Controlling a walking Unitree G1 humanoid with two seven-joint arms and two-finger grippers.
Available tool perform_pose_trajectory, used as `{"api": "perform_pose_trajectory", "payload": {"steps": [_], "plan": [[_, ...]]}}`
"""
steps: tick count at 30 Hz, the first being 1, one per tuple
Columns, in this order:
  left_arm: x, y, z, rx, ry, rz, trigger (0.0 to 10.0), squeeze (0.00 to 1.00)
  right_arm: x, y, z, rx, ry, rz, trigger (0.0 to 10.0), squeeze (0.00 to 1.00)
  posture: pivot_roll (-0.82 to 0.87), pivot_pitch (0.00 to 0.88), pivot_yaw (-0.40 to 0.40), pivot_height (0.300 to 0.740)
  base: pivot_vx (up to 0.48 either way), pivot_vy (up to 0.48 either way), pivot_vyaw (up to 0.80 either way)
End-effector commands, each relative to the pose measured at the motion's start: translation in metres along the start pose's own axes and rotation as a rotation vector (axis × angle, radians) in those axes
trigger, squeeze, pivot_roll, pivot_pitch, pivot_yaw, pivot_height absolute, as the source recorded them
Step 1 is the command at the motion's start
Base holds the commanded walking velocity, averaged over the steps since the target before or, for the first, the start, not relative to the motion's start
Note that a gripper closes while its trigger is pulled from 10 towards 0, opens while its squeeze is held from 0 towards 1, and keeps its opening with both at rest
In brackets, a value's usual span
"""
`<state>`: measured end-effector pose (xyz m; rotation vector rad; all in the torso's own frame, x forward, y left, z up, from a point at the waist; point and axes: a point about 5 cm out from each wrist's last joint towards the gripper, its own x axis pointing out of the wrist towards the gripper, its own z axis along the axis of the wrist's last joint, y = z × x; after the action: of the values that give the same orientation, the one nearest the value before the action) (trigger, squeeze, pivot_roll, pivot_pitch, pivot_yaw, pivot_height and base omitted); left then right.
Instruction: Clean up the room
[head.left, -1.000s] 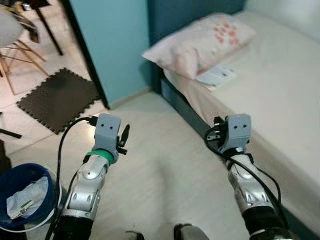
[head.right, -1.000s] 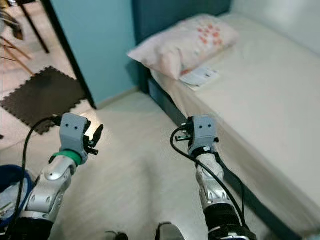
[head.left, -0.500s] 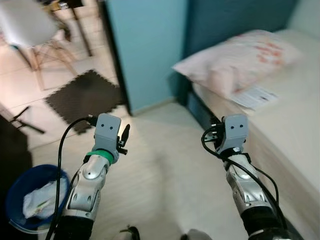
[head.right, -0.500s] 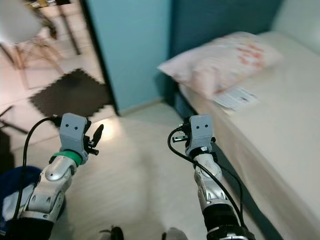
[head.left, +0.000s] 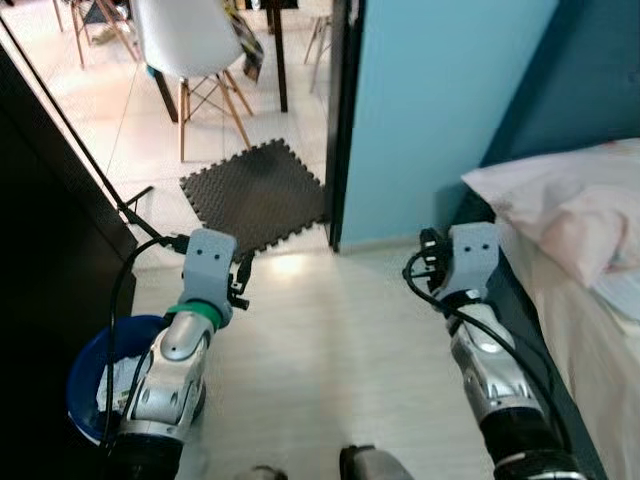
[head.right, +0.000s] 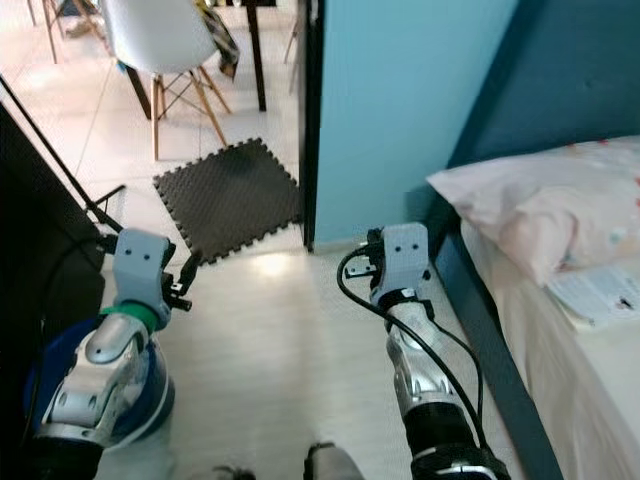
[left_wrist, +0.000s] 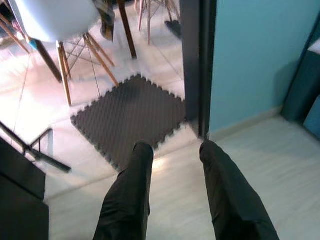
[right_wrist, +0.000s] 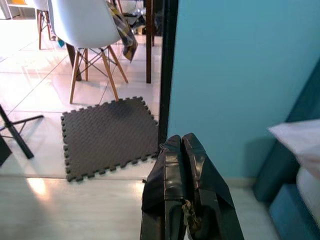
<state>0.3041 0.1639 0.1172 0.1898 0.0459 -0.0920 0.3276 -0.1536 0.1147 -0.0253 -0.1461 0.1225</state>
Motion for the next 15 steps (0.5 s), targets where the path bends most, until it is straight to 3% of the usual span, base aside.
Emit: {"api": "perform_pose_trajectory", "payload": {"steps": [1, 11, 15], "plan": [[-0.001, -0.001, -0.004, 0.004, 0.013, -0.002, 10.0, 0.0, -0.004, 0.001, -0.005, 0.008, 0.019, 0.005, 10.0, 0.0, -0.08, 0.088, 0.078, 0.74, 0.39, 0.0, 0.0], [0.006, -0.006, 0.0, -0.016, -0.011, 0.014, 10.0, 0.0, -0.004, 0.01, 0.004, 0.062, -0.024, 0.059, 10.0, 0.0, -0.1, 0.085, 0.068, 0.74, 0.389, 0.169, 0.0], [0.016, -0.009, 0.014, -0.037, -0.076, 0.048, 10.0, 0.0, 0.0, 0.021, 0.016, 0.085, -0.054, 0.156, 10.0, 0.0, -0.11, 0.061, 0.045, 0.74, 0.386, 0.0, 0.0]]}}
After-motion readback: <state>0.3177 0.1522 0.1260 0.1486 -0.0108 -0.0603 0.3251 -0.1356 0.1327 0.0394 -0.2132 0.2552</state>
